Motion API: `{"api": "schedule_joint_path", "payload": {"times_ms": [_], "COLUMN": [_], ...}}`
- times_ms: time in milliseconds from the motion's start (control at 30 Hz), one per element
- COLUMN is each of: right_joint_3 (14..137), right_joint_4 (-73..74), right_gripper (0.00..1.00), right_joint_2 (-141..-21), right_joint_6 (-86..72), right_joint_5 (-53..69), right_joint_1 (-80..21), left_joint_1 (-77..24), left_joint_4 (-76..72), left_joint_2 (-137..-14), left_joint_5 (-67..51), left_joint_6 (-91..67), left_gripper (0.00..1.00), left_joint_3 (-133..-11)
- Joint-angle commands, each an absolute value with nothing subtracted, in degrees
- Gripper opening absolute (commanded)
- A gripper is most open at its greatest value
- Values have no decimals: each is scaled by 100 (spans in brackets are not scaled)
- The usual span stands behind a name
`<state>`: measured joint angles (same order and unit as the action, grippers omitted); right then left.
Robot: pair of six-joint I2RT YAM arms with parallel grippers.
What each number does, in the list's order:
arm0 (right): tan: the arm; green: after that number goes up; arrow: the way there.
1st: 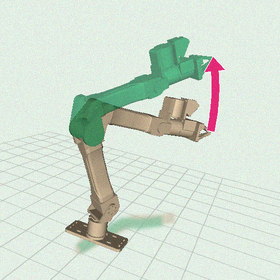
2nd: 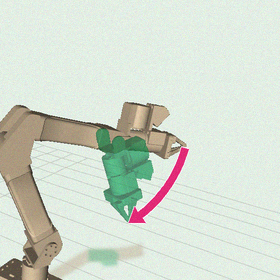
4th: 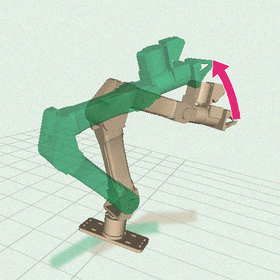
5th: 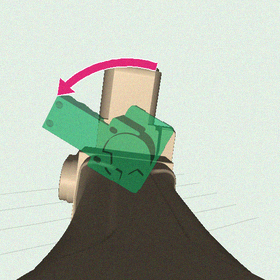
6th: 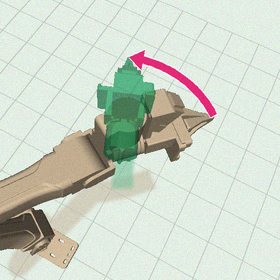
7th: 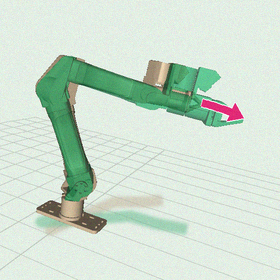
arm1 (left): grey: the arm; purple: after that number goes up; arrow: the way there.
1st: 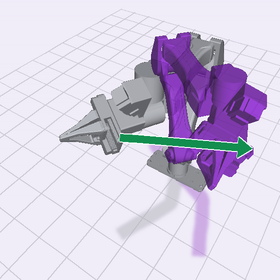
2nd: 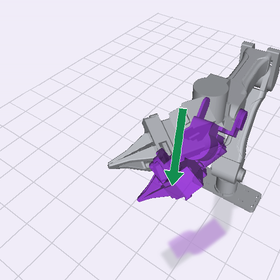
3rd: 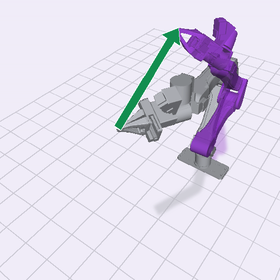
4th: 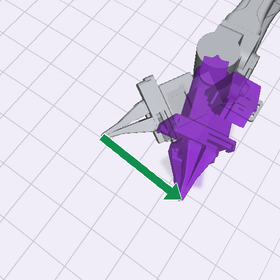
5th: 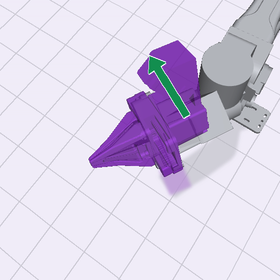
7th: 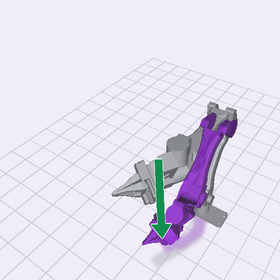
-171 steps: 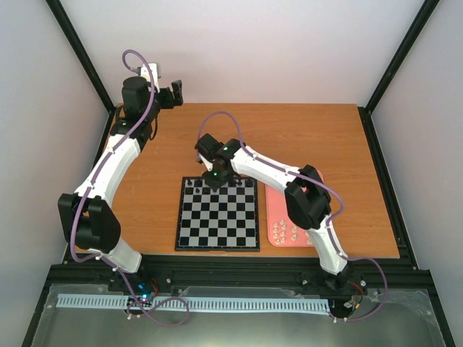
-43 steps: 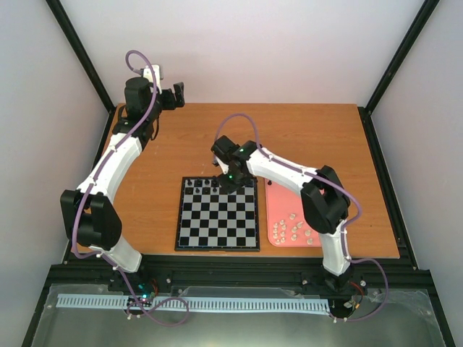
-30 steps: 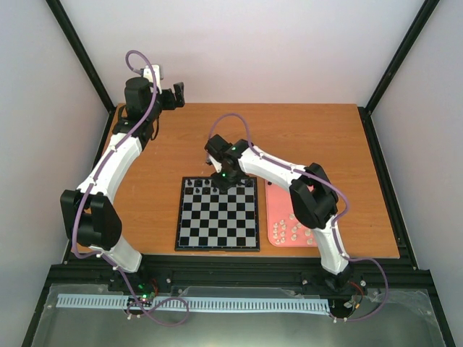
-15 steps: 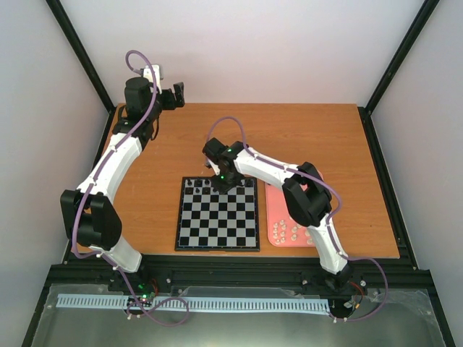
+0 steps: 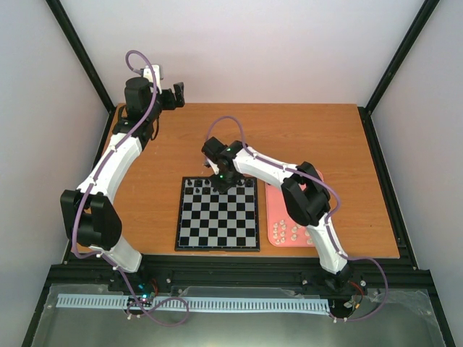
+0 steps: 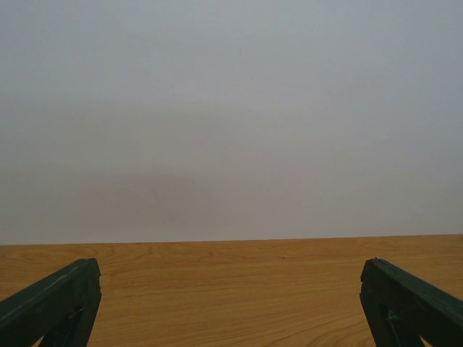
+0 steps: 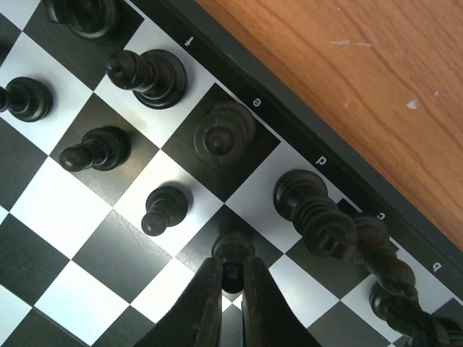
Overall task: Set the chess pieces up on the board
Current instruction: Place the chess piece on the chessboard.
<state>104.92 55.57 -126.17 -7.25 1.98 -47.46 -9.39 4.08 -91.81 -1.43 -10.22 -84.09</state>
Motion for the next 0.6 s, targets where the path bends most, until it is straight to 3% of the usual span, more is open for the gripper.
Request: {"api": "schedule_joint_path", "payload": {"times_ms": [0, 300, 567], "right_joint_3": [10652, 10589, 10546], "right_joint_4": [5624, 5599, 5591], "right_gripper": [8, 9, 17], "right_joint_2": [-12813, -12808, -12761], "right_joint_6": [-644, -642, -633], "right_joint_5": [126, 118, 124], "right_joint_1": [-4805, -4808, -4816], "left_joint_1": [-958, -958, -958], "left_joint_4": [413, 404, 405], "left_joint_2": [-9198, -9205, -9220], "left_joint_5": [-84, -81, -100], "left_joint_6": [-984, -984, -993], "left_gripper": [100, 100, 100], "left_joint_3": [-8666, -8667, -8675]}}
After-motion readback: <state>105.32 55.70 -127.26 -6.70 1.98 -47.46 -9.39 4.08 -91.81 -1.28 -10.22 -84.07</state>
